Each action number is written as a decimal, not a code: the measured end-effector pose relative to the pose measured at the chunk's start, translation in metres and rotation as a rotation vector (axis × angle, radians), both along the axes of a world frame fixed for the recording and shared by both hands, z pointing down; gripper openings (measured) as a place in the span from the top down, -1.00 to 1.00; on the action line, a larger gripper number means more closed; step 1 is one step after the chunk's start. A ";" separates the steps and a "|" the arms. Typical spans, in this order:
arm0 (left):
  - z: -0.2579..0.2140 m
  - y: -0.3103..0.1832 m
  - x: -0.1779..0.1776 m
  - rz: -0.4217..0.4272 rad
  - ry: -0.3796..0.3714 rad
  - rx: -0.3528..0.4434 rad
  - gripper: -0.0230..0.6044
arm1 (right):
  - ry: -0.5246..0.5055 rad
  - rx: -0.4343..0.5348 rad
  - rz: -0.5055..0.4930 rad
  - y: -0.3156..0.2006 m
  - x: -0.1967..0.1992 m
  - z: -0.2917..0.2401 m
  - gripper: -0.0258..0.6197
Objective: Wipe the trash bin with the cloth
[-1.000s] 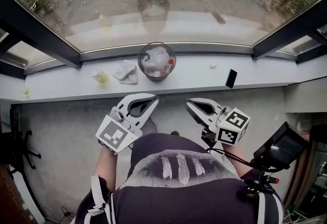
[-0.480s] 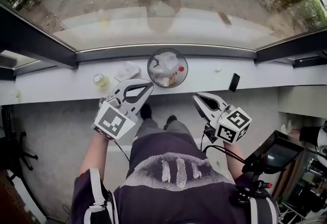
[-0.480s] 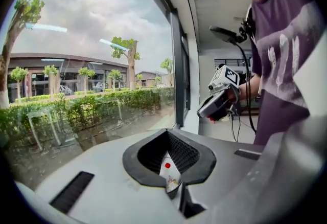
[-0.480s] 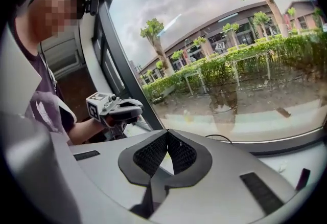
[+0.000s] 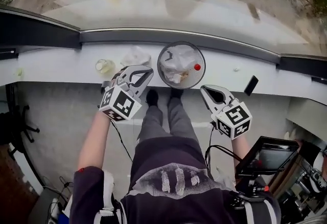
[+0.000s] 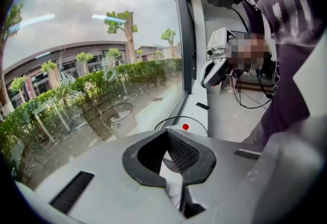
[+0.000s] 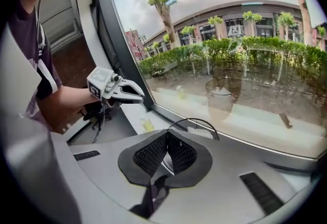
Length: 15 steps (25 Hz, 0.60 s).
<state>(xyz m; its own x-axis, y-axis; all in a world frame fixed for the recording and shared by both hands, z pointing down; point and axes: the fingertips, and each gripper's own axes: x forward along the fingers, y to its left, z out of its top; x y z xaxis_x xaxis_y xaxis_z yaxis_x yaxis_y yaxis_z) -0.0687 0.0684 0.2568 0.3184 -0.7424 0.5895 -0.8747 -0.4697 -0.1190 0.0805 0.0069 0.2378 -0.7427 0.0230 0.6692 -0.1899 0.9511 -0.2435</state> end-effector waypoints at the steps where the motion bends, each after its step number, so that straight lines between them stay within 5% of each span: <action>1: 0.013 -0.004 -0.005 -0.008 -0.010 -0.014 0.94 | 0.024 0.009 -0.012 -0.010 -0.002 0.011 0.92; 5: 0.075 -0.012 -0.022 0.022 -0.037 -0.099 0.94 | 0.118 0.065 0.045 -0.062 -0.008 0.043 0.92; 7: 0.117 -0.008 -0.030 0.024 -0.025 -0.183 0.61 | 0.131 0.077 0.072 -0.082 -0.011 0.052 0.92; 11: 0.214 0.000 -0.048 -0.024 -0.076 -0.398 -0.52 | 0.195 0.160 0.055 -0.108 -0.007 0.086 0.92; 15: 0.295 0.007 -0.053 -0.040 -0.129 -0.544 -0.76 | 0.243 0.231 0.001 -0.112 0.000 0.128 0.92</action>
